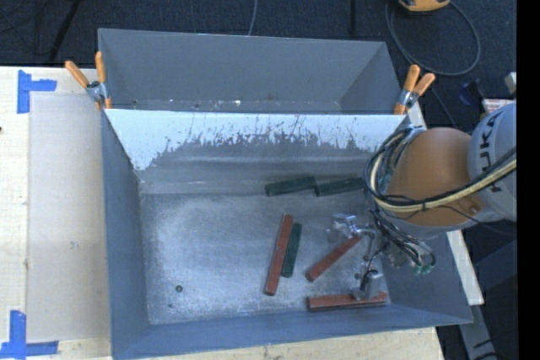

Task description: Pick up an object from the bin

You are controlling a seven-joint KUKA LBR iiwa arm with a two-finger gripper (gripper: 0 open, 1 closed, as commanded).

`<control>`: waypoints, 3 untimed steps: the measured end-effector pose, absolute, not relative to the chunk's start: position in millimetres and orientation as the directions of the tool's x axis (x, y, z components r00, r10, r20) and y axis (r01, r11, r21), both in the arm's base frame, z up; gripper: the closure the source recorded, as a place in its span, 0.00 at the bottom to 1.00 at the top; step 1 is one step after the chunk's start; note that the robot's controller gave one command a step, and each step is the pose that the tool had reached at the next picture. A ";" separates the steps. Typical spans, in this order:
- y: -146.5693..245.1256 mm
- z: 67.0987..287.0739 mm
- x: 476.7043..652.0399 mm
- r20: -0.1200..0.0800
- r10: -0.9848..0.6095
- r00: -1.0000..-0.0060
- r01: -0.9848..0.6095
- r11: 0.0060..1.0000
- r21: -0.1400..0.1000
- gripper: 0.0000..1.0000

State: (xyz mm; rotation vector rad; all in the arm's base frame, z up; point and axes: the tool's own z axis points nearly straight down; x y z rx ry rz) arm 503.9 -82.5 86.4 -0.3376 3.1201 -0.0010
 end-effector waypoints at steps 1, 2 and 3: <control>-103.6 72.2 558.9 -0.001 0.006 -1.000 0.006 1.000 0.000 1.00; -103.5 72.2 558.9 -0.001 0.005 -1.000 0.005 1.000 0.000 1.00; -73.8 251.1 577.8 -0.010 -0.114 -0.993 -0.114 0.993 -0.002 1.00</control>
Offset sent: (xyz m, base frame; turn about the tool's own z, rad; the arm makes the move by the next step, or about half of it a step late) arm 0.0000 0.0000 0.0000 0.0000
